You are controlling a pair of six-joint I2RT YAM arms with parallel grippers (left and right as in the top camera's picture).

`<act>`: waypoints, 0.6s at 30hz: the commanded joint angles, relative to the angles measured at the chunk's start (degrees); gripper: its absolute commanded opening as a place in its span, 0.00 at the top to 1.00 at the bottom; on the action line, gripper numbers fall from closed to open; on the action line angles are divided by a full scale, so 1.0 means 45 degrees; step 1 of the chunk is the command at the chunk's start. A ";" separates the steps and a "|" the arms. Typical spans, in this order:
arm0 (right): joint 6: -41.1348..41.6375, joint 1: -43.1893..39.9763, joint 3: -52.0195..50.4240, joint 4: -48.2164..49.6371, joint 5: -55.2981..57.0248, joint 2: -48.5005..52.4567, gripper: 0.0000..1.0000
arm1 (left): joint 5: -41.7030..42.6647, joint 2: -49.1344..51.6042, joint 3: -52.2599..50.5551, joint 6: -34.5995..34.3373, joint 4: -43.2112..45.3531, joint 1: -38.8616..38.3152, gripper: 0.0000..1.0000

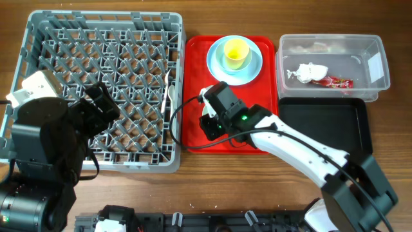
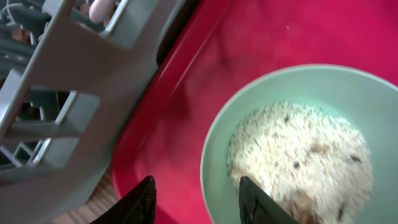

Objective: Sort waste into correct bins and load items into the dishwasher rack
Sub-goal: 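Grasp the rim of the green rice bowl with the right gripper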

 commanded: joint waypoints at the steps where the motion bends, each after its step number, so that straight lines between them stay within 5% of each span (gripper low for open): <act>1: -0.0335 0.0029 -0.0053 0.0044 0.0121 0.0767 0.57 | 0.0015 -0.0019 0.0039 -0.0160 0.0029 0.0078 0.00; 9: -0.0350 0.0029 -0.0049 -0.0068 0.0272 0.1195 0.64 | 0.0015 -0.0019 0.0039 -0.0160 0.0034 0.0078 0.00; 18: 0.1409 -0.0393 -0.0049 -0.2147 0.3905 0.1190 0.68 | 0.0015 -0.0019 0.0039 -0.0160 0.0034 0.0078 0.00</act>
